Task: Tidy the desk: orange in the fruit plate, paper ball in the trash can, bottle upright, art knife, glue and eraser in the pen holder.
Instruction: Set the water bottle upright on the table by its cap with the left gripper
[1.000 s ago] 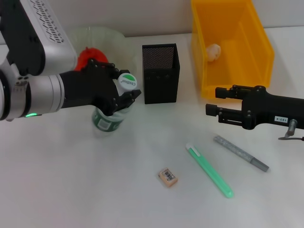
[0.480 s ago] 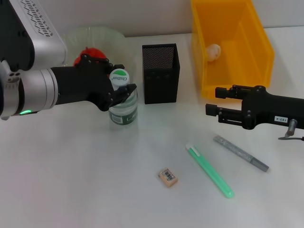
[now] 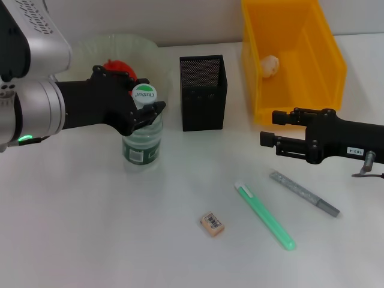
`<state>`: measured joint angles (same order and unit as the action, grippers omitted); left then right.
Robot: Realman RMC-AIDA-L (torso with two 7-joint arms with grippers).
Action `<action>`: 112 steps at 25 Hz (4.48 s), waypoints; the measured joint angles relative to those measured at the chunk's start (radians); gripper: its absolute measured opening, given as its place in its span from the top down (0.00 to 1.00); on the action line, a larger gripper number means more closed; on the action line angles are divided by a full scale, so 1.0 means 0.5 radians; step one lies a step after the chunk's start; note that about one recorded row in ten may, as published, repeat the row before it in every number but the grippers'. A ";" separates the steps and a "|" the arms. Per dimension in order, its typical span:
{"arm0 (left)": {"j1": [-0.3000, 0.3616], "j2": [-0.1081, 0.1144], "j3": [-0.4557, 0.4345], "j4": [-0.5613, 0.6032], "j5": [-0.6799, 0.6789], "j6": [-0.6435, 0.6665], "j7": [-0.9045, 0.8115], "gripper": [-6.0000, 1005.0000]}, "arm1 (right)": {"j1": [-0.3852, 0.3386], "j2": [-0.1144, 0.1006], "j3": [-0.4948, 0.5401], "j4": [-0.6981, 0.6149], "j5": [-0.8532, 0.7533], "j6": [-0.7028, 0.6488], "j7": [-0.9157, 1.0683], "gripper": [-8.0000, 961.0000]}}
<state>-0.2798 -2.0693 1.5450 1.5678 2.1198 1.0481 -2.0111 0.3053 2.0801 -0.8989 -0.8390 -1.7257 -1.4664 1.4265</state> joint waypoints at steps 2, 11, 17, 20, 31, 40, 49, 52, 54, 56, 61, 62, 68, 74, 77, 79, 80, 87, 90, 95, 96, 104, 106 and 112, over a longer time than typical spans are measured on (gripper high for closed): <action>0.000 0.000 -0.003 0.001 0.000 0.005 -0.014 0.56 | 0.000 0.000 0.000 0.000 0.000 0.000 0.000 0.34; -0.003 0.003 -0.042 0.003 0.001 0.043 -0.066 0.56 | 0.001 0.000 0.000 0.000 0.000 0.000 0.000 0.34; -0.007 0.003 -0.073 0.003 0.001 0.048 -0.081 0.56 | -0.002 0.000 0.000 0.000 0.000 0.000 0.000 0.34; -0.008 0.003 -0.093 0.003 0.001 0.048 -0.082 0.56 | -0.003 0.000 0.000 0.000 0.000 0.000 0.000 0.34; -0.011 0.004 -0.124 0.006 0.001 0.061 -0.109 0.56 | 0.001 0.000 0.000 0.008 0.000 0.000 0.000 0.34; -0.014 0.006 -0.194 0.006 0.000 0.105 -0.125 0.56 | 0.003 0.002 0.000 0.009 0.000 0.000 0.000 0.34; -0.012 0.007 -0.241 -0.008 0.012 0.122 -0.132 0.56 | 0.003 0.003 0.000 0.011 0.000 0.004 0.000 0.34; -0.016 0.007 -0.270 -0.023 0.013 0.132 -0.132 0.56 | 0.003 0.003 -0.002 0.012 0.000 0.005 0.000 0.34; -0.016 0.007 -0.277 -0.026 0.013 0.137 -0.132 0.56 | 0.003 0.003 -0.004 0.012 0.000 0.007 0.000 0.34; -0.013 0.006 -0.283 -0.025 0.014 0.137 -0.132 0.56 | 0.004 0.003 -0.012 0.014 0.000 0.013 0.000 0.34; -0.008 0.006 -0.308 -0.025 0.016 0.143 -0.132 0.56 | 0.009 0.003 -0.018 0.019 0.000 0.016 0.000 0.34; -0.008 0.006 -0.308 -0.025 0.016 0.143 -0.132 0.56 | 0.009 0.003 -0.018 0.019 0.000 0.016 0.000 0.34; -0.003 0.006 -0.313 -0.030 0.019 0.141 -0.132 0.56 | 0.009 0.003 -0.017 0.019 0.000 0.010 0.000 0.34; -0.002 0.006 -0.332 -0.043 0.017 0.140 -0.132 0.56 | 0.009 0.003 -0.015 0.019 0.000 0.008 0.000 0.34; -0.002 0.006 -0.333 -0.056 0.013 0.136 -0.132 0.56 | 0.009 0.003 -0.011 0.018 0.000 0.003 0.000 0.34; -0.004 0.006 -0.334 -0.064 0.013 0.136 -0.132 0.56 | 0.009 0.003 -0.012 0.018 0.000 0.002 0.000 0.34; -0.004 0.006 -0.335 -0.068 0.013 0.136 -0.132 0.56 | 0.009 0.003 -0.012 0.018 0.000 0.002 0.000 0.34; -0.014 0.007 -0.370 -0.082 0.012 0.169 -0.187 0.56 | 0.009 0.003 -0.020 0.018 0.000 0.000 0.000 0.34; -0.004 0.005 -0.407 -0.066 0.010 0.181 -0.191 0.56 | 0.009 0.003 -0.019 0.018 0.000 0.000 0.000 0.34; 0.001 0.002 -0.415 -0.060 -0.008 0.181 -0.192 0.56 | 0.005 0.003 -0.018 0.019 0.000 0.000 0.000 0.34; 0.001 0.002 -0.415 -0.060 -0.014 0.181 -0.192 0.56 | 0.004 0.003 -0.017 0.019 0.000 0.000 0.000 0.34; 0.003 0.007 -0.418 -0.033 -0.052 0.186 -0.179 0.20 | -0.005 0.003 -0.015 0.021 0.000 0.000 0.000 0.34; 0.003 0.006 -0.418 -0.022 -0.053 0.186 -0.168 0.20 | -0.005 0.003 -0.015 0.021 0.000 0.000 0.000 0.34; 0.008 0.006 -0.425 0.043 -0.055 0.169 -0.150 0.20 | -0.006 0.003 -0.017 0.021 -0.010 0.000 0.000 0.34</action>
<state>-0.2756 -2.0661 1.3328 1.5891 2.0924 1.1327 -2.0861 0.3021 2.0815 -0.9076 -0.8283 -1.7308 -1.4664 1.4266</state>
